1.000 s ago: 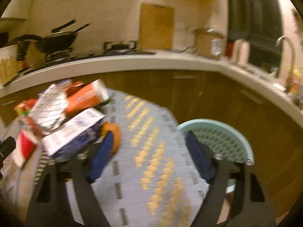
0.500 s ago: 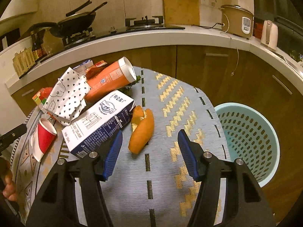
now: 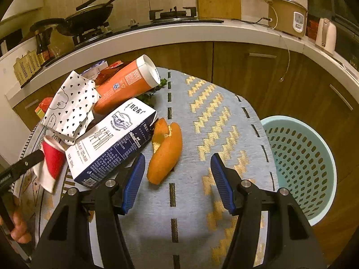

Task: Collect trash
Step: 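Grasp the bread roll with the right gripper while the left gripper grasps the white-red paper cup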

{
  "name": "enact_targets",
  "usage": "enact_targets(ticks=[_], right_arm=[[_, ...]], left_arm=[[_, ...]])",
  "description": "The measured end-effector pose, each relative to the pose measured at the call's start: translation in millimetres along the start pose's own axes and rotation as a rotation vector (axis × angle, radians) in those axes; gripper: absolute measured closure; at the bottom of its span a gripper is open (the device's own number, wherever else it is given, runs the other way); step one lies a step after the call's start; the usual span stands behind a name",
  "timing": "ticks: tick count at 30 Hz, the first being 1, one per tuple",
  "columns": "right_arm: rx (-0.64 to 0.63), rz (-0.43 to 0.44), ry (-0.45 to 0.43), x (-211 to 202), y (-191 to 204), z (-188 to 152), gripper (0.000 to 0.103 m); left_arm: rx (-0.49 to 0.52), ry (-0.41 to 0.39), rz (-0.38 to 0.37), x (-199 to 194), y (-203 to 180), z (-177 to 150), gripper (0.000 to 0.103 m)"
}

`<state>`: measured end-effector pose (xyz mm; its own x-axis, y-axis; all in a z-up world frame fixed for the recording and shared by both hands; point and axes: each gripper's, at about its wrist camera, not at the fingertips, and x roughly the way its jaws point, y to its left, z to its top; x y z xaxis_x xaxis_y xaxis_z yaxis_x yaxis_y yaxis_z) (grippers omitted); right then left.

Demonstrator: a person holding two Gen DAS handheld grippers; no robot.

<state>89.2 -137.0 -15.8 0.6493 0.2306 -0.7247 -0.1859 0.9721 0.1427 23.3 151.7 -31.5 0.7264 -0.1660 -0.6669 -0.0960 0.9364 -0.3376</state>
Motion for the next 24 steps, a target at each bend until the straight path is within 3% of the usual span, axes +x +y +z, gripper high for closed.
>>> enact_targets(ticks=[5,10,17,18,20,23,24], right_arm=[[-0.01,-0.007,0.03,12,6,7,0.046],[-0.002,-0.021,0.081,29,7,10,0.046],[-0.017,-0.038,0.106,37,11,9,0.047],[-0.02,-0.041,0.107,38,11,8,0.05],[-0.027,-0.043,0.104,38,13,9,0.07],[-0.036,-0.036,0.09,35,14,8,0.078],[-0.033,-0.035,0.085,34,14,8,0.078]], left_arm=[[0.003,0.042,-0.071,4,-11,-8,0.036],[0.044,0.057,-0.079,9,-25,-10,0.033],[0.004,0.097,-0.077,28,-26,1,0.027],[0.005,0.097,-0.072,30,-27,1,0.026],[0.021,0.101,-0.052,33,-33,3,0.026],[0.044,0.077,-0.022,30,-39,2,0.032],[0.054,0.063,-0.015,26,-41,0,0.04]])
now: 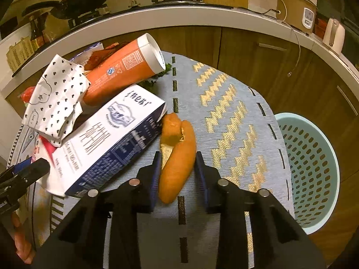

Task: Collect trash
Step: 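Grasp the bread roll with the right gripper while the left gripper grasps the white-red paper cup, then carry both items over the blue basket and open both grippers to drop them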

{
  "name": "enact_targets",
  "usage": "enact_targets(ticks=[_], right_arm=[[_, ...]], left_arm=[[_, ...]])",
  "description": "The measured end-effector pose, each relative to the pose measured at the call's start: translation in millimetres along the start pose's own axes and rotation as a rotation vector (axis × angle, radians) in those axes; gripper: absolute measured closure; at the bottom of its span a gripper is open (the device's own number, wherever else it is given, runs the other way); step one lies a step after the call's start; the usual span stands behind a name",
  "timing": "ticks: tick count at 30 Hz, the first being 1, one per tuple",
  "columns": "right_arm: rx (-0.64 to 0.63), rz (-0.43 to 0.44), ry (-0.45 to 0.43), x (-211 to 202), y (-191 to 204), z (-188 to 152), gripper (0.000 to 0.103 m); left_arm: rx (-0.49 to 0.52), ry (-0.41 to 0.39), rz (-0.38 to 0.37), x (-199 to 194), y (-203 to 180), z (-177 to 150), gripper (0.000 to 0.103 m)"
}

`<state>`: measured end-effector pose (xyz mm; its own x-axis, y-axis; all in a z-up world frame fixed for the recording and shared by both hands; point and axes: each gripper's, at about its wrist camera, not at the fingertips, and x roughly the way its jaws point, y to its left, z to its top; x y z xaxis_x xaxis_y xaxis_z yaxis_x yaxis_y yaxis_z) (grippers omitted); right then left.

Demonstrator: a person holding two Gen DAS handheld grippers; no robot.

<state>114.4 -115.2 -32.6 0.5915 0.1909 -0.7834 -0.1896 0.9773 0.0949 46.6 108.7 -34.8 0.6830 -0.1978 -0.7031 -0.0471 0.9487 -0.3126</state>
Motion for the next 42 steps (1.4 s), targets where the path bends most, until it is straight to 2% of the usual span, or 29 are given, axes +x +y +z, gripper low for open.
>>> enact_targets(ticks=[4,8,13,19,22,26,31,34,39,42], right_arm=[[0.026,0.035,-0.029,-9,-6,-1,0.082],[0.032,0.06,-0.059,-20,-10,-4,0.083],[0.037,0.083,-0.055,-28,-14,-10,0.083],[0.05,0.088,-0.066,-38,-23,-13,0.083],[0.055,0.089,-0.077,-44,-28,-12,0.083],[0.068,0.096,-0.083,-48,-33,-11,0.083],[0.067,0.1,-0.085,-51,-38,-11,0.083],[0.07,0.103,-0.086,-51,-42,-11,0.083],[0.067,0.107,-0.081,-48,-46,-12,0.083],[0.062,0.108,-0.084,-49,-49,-12,0.083]], left_arm=[[0.021,-0.036,-0.015,-19,-3,-7,0.071],[0.008,-0.056,-0.027,-32,-6,-13,0.076],[0.001,-0.075,-0.064,-51,-7,-22,0.084],[0.006,-0.086,-0.043,-78,-9,-26,0.088],[0.032,-0.065,-0.002,-83,-17,-19,0.088],[0.08,-0.058,0.017,-76,-31,-9,0.088],[0.079,-0.033,0.005,-56,-40,-1,0.077],[0.097,-0.027,0.051,-42,-47,-1,0.077],[0.063,-0.026,0.086,-23,-41,0,0.076],[0.053,-0.037,0.081,-24,-38,-1,0.082]])
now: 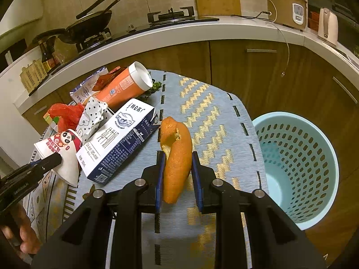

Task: Collect trash
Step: 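Carry both items over the blue basket and open both grippers to drop them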

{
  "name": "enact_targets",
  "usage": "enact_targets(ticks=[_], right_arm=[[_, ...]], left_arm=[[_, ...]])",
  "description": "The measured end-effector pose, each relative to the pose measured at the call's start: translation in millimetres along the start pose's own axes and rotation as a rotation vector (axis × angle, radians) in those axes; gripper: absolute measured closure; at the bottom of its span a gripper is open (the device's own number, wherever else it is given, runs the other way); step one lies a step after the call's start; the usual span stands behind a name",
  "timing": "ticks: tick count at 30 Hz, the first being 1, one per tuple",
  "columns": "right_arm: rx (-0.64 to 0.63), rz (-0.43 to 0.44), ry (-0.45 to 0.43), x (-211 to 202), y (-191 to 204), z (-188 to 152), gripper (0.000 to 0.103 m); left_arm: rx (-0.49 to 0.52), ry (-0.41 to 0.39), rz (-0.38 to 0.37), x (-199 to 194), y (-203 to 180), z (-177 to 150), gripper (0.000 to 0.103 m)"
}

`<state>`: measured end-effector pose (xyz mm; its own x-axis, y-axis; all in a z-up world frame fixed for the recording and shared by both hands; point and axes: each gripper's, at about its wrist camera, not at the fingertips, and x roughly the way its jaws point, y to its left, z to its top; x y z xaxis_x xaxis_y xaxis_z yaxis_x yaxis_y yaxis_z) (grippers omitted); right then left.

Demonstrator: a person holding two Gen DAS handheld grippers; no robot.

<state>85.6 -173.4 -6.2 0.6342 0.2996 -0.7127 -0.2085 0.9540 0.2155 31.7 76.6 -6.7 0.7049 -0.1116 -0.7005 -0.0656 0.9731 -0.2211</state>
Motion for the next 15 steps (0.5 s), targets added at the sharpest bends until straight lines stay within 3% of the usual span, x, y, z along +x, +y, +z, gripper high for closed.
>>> enact_targets(ticks=[6,11,15], right_arm=[[0.011,0.014,-0.045,-14,-10,5,0.083],[0.038,0.007,-0.091,-32,-24,15,0.083],[0.061,-0.022,-0.124,-47,-44,21,0.083]], left_arm=[[0.027,-0.104,-0.016,-37,-9,2,0.084],[0.074,-0.204,-0.105,-70,-36,15,0.084],[0.154,-0.211,-0.171,-65,-79,30,0.084]])
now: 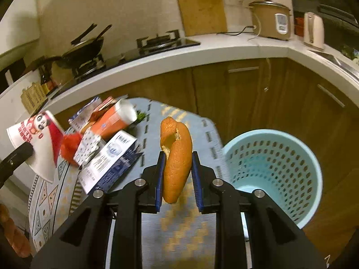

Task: Collect trash
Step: 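Carry both items over the blue basket and open both grippers to drop them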

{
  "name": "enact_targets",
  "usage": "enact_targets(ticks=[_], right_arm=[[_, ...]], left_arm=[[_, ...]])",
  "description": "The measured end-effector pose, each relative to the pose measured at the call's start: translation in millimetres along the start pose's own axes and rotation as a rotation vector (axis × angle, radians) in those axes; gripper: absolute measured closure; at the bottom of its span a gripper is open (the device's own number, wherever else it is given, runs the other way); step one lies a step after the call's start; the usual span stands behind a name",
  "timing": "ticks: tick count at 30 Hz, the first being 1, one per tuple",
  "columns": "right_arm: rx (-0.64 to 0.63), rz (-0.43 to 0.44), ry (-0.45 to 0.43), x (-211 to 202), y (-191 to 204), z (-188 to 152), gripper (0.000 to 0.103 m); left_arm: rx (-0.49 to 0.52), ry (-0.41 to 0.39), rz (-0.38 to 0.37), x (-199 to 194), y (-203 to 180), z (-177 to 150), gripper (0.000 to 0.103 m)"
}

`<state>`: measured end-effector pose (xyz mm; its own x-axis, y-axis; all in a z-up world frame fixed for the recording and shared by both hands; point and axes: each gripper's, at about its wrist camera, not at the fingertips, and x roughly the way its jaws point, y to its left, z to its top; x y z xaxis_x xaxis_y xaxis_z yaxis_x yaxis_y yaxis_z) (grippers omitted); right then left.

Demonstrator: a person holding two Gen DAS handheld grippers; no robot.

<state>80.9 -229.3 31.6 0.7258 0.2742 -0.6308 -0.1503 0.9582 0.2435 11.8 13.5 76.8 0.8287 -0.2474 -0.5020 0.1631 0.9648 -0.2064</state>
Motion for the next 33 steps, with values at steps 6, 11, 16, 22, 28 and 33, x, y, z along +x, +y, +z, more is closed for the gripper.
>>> enact_targets(ticks=[6,11,16,22,28,33], right_arm=[[0.048,-0.081,-0.02,-11,-44,7,0.083],[0.124,-0.158,0.014,-4,-95,7,0.083],[0.172,-0.206,0.065,11,-133,-1,0.083],[0.24,-0.224,0.167,39,-167,-28,0.083],[0.279,-0.245,0.233,55,-186,-47,0.082],[0.294,-0.25,0.255,60,-191,-50,0.081]], left_arm=[[0.067,0.069,-0.103,57,-62,14,0.084],[0.095,0.133,-0.169,104,-109,12,0.084],[0.112,0.216,-0.203,153,-142,-2,0.083],[0.121,0.315,-0.241,189,-158,-31,0.083],[0.143,0.371,-0.258,210,-169,-48,0.08],[0.139,0.392,-0.262,216,-170,-50,0.08]])
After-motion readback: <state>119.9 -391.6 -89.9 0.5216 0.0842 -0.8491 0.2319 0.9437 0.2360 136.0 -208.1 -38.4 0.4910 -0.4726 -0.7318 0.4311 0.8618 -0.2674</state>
